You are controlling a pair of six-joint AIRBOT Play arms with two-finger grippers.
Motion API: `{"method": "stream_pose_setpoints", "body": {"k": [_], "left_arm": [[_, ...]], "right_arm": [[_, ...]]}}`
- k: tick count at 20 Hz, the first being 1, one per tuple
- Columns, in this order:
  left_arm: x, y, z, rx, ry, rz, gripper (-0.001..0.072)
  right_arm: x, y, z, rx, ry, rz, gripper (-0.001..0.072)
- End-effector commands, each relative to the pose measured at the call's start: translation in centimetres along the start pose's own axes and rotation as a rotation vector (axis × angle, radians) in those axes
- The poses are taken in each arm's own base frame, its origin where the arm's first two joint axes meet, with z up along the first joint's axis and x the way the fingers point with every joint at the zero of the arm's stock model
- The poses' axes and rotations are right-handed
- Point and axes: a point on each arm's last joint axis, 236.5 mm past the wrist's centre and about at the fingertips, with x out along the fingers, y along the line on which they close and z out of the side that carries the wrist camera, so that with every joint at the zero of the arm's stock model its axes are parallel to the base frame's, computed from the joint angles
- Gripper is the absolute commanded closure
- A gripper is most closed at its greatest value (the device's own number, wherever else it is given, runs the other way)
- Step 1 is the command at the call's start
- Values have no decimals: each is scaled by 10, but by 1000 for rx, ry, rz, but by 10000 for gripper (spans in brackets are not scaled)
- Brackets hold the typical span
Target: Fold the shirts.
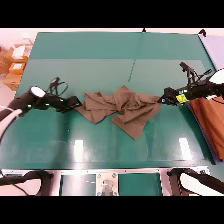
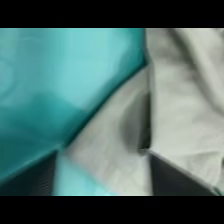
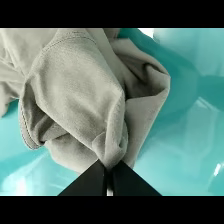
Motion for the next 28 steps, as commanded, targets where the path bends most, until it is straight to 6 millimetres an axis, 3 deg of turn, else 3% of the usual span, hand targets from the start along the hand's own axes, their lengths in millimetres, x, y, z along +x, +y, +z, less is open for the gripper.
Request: {"method": "stream_pose_setpoints", "body": {"k": [1,3,5,7,9,10,12,14,16,18,19,21,22,24,26,28], "left_arm": [[28,-9,-27,-31,88,-26,544],[28,-13,-24,-26,77,-45,650],[21,-26,-14,5,67,-74,681],[-15,-51,26,67,-15,-118,681],[-92,-92,88,153,-203,-181,681],[-145,-119,114,217,-321,-212,681],[-260,-178,144,363,-569,-259,681],[-372,-239,140,516,-803,-303,681],[-466,-286,114,666,-1004,-297,681],[-533,-307,84,776,-1167,-227,681],[-556,-309,73,809,-1228,-180,681],[-582,-301,55,841,-1296,-65,680],[-581,-296,50,849,-1285,-26,681],[-563,-286,44,857,-1195,1,680],[-527,-273,42,855,-1043,11,680],[-484,-249,49,816,-901,27,680]], "right_arm": [[-4,-17,-5,2,-1,-31,695],[-5,-19,1,7,-27,-36,696],[-15,-23,12,14,-65,-42,696],[-51,-29,39,24,-165,-58,696],[-110,-28,66,11,-289,-78,696],[-142,-18,78,-17,-364,-75,696],[-218,17,99,-104,-561,-60,696],[-291,61,106,-206,-754,-61,696],[-373,105,99,-315,-996,-105,695],[-440,143,76,-393,-1212,-150,695],[-466,156,61,-432,-1303,-191,695],[-505,171,30,-471,-1447,-283,695],[-516,176,17,-481,-1489,-312,695],[-517,184,3,-496,-1498,-314,696],[-490,181,7,-489,-1400,-259,697],[-440,161,22,-440,-1238,-186,696]]}}
